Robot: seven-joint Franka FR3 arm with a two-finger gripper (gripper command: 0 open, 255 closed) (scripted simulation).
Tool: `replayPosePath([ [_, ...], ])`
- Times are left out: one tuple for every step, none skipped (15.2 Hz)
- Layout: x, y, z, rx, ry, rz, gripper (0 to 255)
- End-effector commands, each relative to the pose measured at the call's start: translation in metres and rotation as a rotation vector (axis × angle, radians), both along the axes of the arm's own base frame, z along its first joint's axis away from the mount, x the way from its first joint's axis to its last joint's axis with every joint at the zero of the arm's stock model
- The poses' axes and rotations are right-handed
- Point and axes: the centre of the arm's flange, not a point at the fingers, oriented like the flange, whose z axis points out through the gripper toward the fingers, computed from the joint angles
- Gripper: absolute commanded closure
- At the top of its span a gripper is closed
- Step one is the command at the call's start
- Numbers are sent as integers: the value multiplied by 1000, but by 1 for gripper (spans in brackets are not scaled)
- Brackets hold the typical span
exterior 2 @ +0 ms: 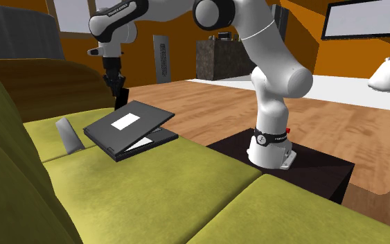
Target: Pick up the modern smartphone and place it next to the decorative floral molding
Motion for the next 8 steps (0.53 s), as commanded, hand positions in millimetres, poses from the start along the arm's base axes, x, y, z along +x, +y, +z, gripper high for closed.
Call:
replayPosePath([
  [0, 0, -10, 0, 0, 0, 255],
  [0, 0, -17, 0, 0, 0, 255],
  [0, 0, -17, -1, 0, 0, 255],
  [0, 0, -17, 0, 0, 0, 255],
  [0, 0, -17, 0, 0, 0, 255],
  [0, 0, -17, 0, 0, 0, 255],
  [0, 0, -17, 0, 0, 0, 255],
  [0, 0, -17, 0, 0, 0, 255],
])
